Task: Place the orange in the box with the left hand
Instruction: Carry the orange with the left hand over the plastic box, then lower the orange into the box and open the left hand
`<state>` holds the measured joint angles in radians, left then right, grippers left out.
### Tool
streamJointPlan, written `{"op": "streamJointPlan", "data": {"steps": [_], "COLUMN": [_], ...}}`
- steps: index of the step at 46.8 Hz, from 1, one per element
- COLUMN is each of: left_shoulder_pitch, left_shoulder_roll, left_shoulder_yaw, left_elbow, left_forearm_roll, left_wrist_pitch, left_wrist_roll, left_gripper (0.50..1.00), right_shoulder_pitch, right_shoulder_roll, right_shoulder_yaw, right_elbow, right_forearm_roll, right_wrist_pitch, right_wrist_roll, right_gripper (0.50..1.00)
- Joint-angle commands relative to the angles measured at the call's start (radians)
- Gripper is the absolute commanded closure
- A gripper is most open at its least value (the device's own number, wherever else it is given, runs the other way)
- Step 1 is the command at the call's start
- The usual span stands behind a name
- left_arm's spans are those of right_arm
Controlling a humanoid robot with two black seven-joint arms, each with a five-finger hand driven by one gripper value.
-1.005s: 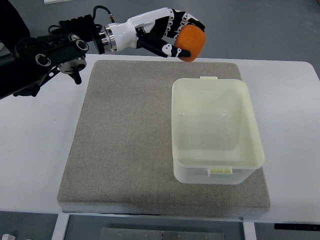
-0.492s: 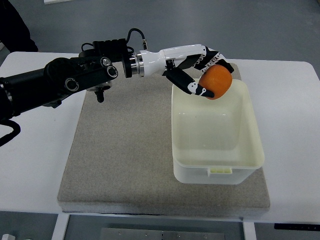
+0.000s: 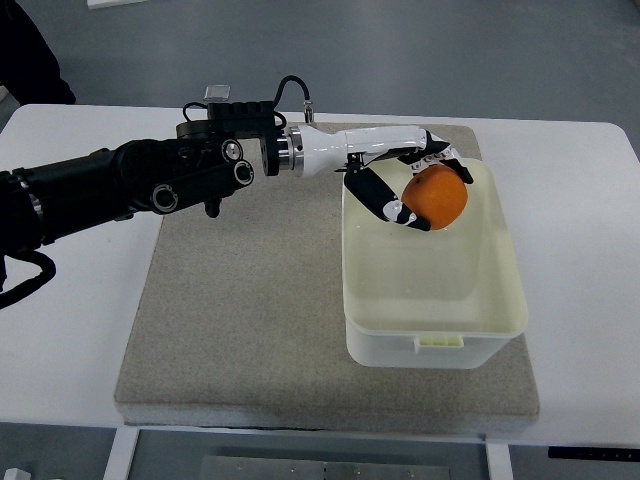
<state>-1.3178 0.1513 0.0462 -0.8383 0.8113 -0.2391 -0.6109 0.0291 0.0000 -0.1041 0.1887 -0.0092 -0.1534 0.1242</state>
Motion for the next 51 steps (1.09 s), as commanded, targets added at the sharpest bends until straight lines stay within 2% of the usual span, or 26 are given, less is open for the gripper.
{"op": "streamJointPlan", "data": {"steps": [1, 5, 9, 15, 16, 19, 22, 24, 51], "left_shoulder_pitch": [0.003, 0.017, 0.023, 0.026, 0.028, 0.028, 0.028, 0.029, 0.028], "left_shoulder_roll": [0.001, 0.001, 0.001, 0.001, 0.001, 0.001, 0.001, 0.002, 0.011], "left_shoulder_yaw": [-0.006, -0.035, -0.055, -0.055, -0.055, -0.057, -0.057, -0.057, -0.065], "left_elbow": [-0.004, -0.004, -0.004, -0.004, -0.004, -0.005, -0.015, -0.019, -0.005], "left_forearm_roll": [-0.009, -0.009, -0.009, -0.009, -0.009, -0.009, -0.011, -0.011, -0.014], "left_wrist_pitch": [0.000, -0.003, -0.014, -0.017, -0.017, -0.017, -0.017, -0.017, -0.002], "left_wrist_roll": [0.000, 0.000, 0.000, 0.000, 0.000, 0.000, 0.000, 0.000, 0.000], "left_gripper": [1.000, 1.000, 0.917, 0.913, 0.898, 0.763, 0.720, 0.660, 0.647], "right_shoulder_pitch": [0.000, 0.000, 0.000, 0.000, 0.000, 0.000, 0.000, 0.000, 0.000], "right_shoulder_roll": [0.000, 0.000, 0.000, 0.000, 0.000, 0.000, 0.000, 0.000, 0.000], "right_shoulder_yaw": [0.000, 0.000, 0.000, 0.000, 0.000, 0.001, 0.000, 0.001, 0.000], "right_elbow": [0.000, 0.000, 0.000, 0.000, 0.000, 0.000, 0.000, 0.000, 0.000], "right_forearm_roll": [0.000, 0.000, 0.000, 0.000, 0.000, 0.000, 0.000, 0.000, 0.000], "right_wrist_pitch": [0.000, 0.000, 0.000, 0.000, 0.000, 0.000, 0.000, 0.000, 0.000], "right_wrist_roll": [0.000, 0.000, 0.000, 0.000, 0.000, 0.000, 0.000, 0.000, 0.000], "right_gripper": [0.568, 0.568, 0.568, 0.568, 0.568, 0.568, 0.568, 0.568, 0.568]}}
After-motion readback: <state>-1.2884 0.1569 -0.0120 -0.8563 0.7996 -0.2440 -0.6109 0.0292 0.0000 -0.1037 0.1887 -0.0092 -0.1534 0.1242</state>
